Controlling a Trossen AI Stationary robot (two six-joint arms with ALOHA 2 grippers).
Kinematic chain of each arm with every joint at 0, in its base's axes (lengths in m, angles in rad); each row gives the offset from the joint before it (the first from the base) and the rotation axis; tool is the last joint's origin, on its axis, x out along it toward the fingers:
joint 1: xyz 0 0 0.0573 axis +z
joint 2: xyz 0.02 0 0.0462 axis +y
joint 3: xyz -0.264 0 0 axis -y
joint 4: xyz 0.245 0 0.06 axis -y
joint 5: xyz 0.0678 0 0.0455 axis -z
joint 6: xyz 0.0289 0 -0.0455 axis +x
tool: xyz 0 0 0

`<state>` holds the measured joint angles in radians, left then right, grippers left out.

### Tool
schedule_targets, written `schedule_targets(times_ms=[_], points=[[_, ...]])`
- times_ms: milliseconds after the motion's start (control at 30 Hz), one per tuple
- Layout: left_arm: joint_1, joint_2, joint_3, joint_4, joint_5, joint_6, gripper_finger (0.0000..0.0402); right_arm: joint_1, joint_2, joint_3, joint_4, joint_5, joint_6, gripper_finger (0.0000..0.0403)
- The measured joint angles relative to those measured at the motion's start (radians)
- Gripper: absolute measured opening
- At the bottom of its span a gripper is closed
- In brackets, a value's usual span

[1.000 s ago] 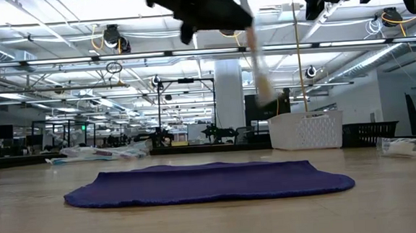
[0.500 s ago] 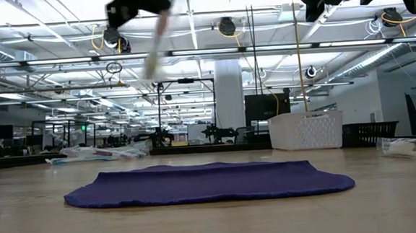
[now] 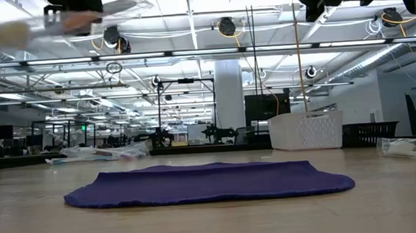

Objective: Pick & Place Toothbrushes
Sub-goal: Put the orange toothbrush into the orange basket

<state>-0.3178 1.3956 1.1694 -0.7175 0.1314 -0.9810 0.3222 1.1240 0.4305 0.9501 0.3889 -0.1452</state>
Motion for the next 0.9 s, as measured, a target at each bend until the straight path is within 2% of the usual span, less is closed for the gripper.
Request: schedule_targets(times_ms=[133, 433, 733, 900], points=[[-0.023, -0.005, 0.0, -0.025, 0.075, -0.052, 0.0003, 0.0, 0.0, 0.0, -0.003, 0.0, -0.004, 0.0002], [-0.113, -0.004, 0.0, -0.106, 0.131, -0.168, 0.0003, 0.0, 0.0, 0.0, -0.027, 0.001, -0.009, 0.0002], [-0.256, -0.004, 0.0, -0.271, 0.167, -0.246, 0.0003, 0.0, 0.0, 0.0, -0.051, 0.001, -0.009, 0.0002], [-0.325, -0.004, 0.0, -0.285, 0.162, -0.262, 0.0003, 0.0, 0.0, 0.0, -0.078, 0.001, -0.009, 0.0002]])
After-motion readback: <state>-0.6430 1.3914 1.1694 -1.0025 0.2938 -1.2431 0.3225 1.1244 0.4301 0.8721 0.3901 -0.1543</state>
